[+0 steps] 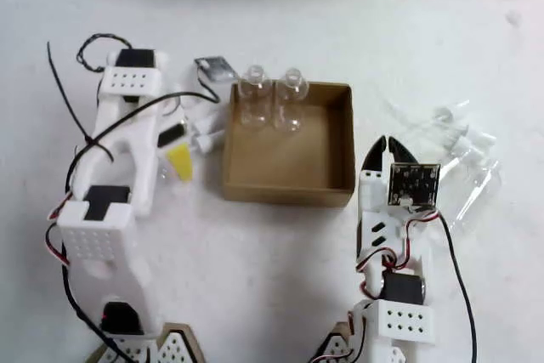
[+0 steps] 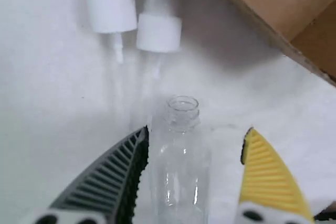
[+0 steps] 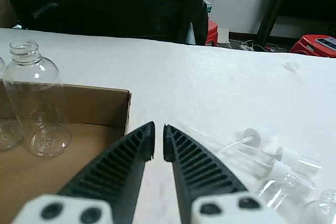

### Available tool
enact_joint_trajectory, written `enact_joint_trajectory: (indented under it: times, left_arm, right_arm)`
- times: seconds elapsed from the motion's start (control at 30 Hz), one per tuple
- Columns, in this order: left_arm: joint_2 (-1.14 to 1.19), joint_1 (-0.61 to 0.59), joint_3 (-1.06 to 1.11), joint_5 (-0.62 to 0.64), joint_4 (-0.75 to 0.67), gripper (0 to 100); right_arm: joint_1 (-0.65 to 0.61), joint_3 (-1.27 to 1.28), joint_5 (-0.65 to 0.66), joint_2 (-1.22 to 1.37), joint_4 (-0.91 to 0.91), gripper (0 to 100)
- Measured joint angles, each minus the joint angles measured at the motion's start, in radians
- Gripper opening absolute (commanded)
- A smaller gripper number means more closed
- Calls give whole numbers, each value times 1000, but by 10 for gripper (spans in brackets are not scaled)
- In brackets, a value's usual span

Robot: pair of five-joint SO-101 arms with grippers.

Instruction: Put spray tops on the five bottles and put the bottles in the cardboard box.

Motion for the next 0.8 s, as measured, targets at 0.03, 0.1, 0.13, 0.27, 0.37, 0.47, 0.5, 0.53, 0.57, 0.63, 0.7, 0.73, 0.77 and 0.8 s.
enact_joint_trajectory:
  times: [0.03, 0.1, 0.13, 0.27, 0.37, 0.47, 0.5, 0.53, 0.57, 0.63, 0.7, 0.73, 0.77, 0.8]
  left_arm:
    - [11, 2, 0, -20, 0, 271]
    - [38, 5, 0, -54, -2, 271]
    - [52, 8, 0, -64, -2, 271]
    - [89, 15, 0, -75, -25, 271]
    - [95, 20, 0, -75, -43, 271]
    - [101, 20, 0, -75, -60, 270]
    - [103, 20, 0, -75, -63, 270]
    - [104, 20, 0, -75, -66, 270]
    - [104, 20, 0, -75, -68, 265]
    - [104, 20, 0, -75, -68, 229]
    - [104, 20, 0, -75, -68, 178]
    - [104, 20, 0, -75, -68, 154]
    - [104, 20, 0, -75, -68, 136]
    - [104, 20, 0, -75, -68, 125]
  right_arm:
    - [0, 0, 0, 0, 0, 19]
    - [0, 0, 0, 0, 0, 19]
    - [0, 0, 0, 0, 0, 19]
    - [0, 0, 0, 0, 0, 19]
    - [0, 0, 0, 0, 0, 19]
    - [0, 0, 0, 0, 0, 19]
    - [0, 0, 0, 0, 0, 19]
    - [0, 0, 0, 0, 0, 19]
    - [0, 0, 0, 0, 0, 19]
    - [0, 0, 0, 0, 0, 19]
    - [0, 0, 0, 0, 0, 19]
    - [0, 0, 0, 0, 0, 19]
    - [0, 0, 0, 0, 0, 19]
    - [0, 0, 0, 0, 0, 19]
